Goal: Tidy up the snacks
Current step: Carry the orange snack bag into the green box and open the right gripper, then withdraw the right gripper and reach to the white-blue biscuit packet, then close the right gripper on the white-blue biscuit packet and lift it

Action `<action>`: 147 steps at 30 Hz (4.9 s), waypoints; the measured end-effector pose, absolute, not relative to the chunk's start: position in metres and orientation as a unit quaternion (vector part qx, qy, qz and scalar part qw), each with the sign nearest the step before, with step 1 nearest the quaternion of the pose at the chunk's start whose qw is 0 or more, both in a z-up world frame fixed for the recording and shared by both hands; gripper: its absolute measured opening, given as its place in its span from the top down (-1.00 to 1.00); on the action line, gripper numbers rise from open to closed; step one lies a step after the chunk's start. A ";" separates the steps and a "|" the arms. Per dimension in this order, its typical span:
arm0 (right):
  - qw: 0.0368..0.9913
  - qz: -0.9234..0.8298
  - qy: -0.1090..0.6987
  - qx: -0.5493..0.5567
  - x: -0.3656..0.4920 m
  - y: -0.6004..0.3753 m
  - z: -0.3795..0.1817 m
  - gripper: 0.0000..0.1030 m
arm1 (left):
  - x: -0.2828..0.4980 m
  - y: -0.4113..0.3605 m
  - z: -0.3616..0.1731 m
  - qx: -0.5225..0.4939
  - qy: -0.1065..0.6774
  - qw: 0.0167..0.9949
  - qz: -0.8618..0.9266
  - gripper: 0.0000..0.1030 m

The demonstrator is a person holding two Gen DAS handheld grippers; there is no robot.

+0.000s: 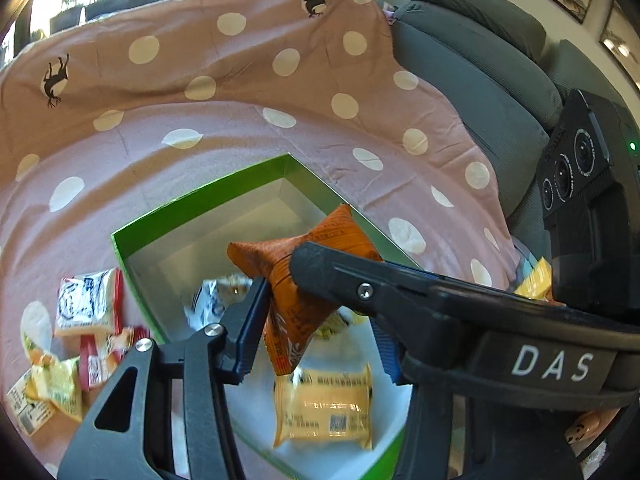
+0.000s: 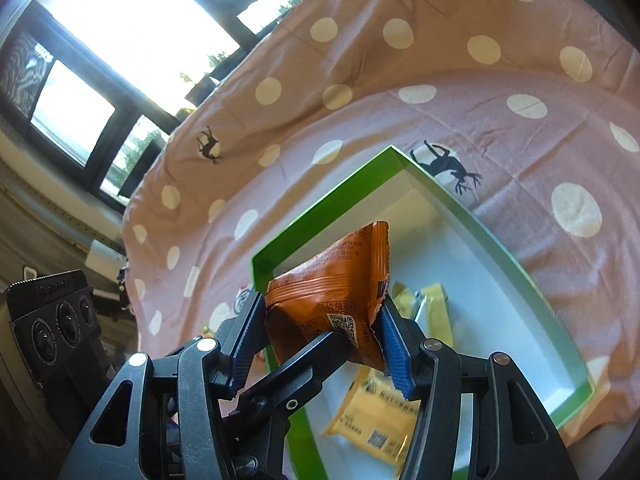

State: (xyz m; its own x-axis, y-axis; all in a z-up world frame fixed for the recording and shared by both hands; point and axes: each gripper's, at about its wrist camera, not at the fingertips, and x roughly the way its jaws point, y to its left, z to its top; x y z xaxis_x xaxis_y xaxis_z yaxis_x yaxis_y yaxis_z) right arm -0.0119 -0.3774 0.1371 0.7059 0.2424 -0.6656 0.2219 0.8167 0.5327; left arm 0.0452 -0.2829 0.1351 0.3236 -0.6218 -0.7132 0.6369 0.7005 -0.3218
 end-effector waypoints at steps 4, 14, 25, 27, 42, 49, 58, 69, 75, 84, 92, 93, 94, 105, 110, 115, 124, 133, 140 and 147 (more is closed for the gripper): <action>0.865 0.003 0.400 0.303 0.011 -0.388 0.130 -0.13 | 0.063 -0.293 0.128 0.007 0.448 0.812 -0.373 0.08; 0.843 -0.021 0.426 0.327 0.034 -0.410 0.101 -0.10 | 0.084 -0.314 0.102 0.016 0.479 0.797 -0.368 0.11; 0.833 -0.038 0.435 0.341 0.040 -0.419 0.088 -0.10 | 0.092 -0.323 0.092 0.017 0.494 0.789 -0.366 0.11; 0.829 -0.044 0.439 0.343 0.040 -0.420 0.087 -0.10 | 0.091 -0.322 0.092 0.019 0.490 0.791 -0.365 0.12; 0.885 -0.067 0.384 0.255 0.011 -0.369 0.161 -0.76 | 0.066 -0.229 0.147 -0.029 0.451 0.837 -0.309 -0.69; 0.901 -0.015 0.387 0.196 0.018 -0.301 0.185 -0.88 | 0.044 -0.146 0.153 -0.055 0.452 0.856 -0.245 -0.93; 0.867 0.070 0.467 0.161 0.070 -0.214 0.158 -0.89 | 0.013 -0.014 0.125 -0.162 0.456 0.863 -0.146 -0.96; 0.816 -0.034 0.561 0.133 0.142 -0.160 0.078 -0.88 | -0.021 0.053 0.079 -0.215 0.484 0.844 -0.081 -0.96; 0.802 -0.104 0.577 0.114 0.162 -0.160 0.046 -0.88 | -0.028 0.055 0.075 -0.204 0.487 0.845 -0.084 -0.96; 0.802 -0.119 0.580 0.077 0.173 -0.162 0.024 -0.62 | -0.029 0.052 0.075 -0.193 0.482 0.850 -0.090 -0.96; 0.825 -0.076 0.557 0.055 0.153 -0.151 0.036 -0.16 | -0.038 0.053 0.078 -0.186 0.475 0.856 -0.082 -0.96; 0.828 -0.072 0.554 0.052 0.149 -0.149 0.039 -0.16 | -0.039 0.053 0.078 -0.185 0.473 0.857 -0.081 -0.96; 0.832 -0.068 0.549 0.050 0.142 -0.147 0.043 -0.16 | -0.040 0.053 0.079 -0.185 0.471 0.859 -0.080 -0.96; 0.873 0.074 0.478 0.056 0.037 -0.116 0.111 -0.17 | -0.049 0.066 0.078 -0.171 0.464 0.868 -0.049 -0.96; 0.853 0.105 0.508 0.060 0.002 -0.100 0.085 -0.17 | -0.052 0.073 0.076 -0.171 0.465 0.868 -0.041 -0.96; 0.834 0.087 0.544 0.042 -0.015 -0.095 0.051 -0.18 | -0.056 0.075 0.075 -0.170 0.466 0.867 -0.040 -0.96; 0.818 0.094 0.559 0.092 -0.016 -0.112 0.040 -0.52 | -0.058 0.072 0.071 -0.171 0.478 0.860 -0.045 -0.95; 0.830 0.107 0.532 0.130 -0.026 -0.131 0.058 -0.52 | -0.058 0.040 0.065 -0.173 0.497 0.844 -0.104 -0.77; 0.837 0.080 0.525 0.131 -0.024 -0.139 0.054 -0.37 | -0.054 0.010 0.045 -0.176 0.530 0.815 -0.155 -0.20; 0.833 0.091 0.529 0.136 -0.018 -0.141 0.047 -0.17 | -0.048 -0.012 0.040 -0.163 0.539 0.809 -0.168 -0.02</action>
State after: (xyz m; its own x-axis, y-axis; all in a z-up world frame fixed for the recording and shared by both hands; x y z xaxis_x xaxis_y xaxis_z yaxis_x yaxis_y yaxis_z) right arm -0.0177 -0.1411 0.0468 0.4250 0.2942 -0.8561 -0.0075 0.9468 0.3217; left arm -0.0481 -0.0124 0.0399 0.3629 -0.4477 -0.8172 0.0975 0.8905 -0.4445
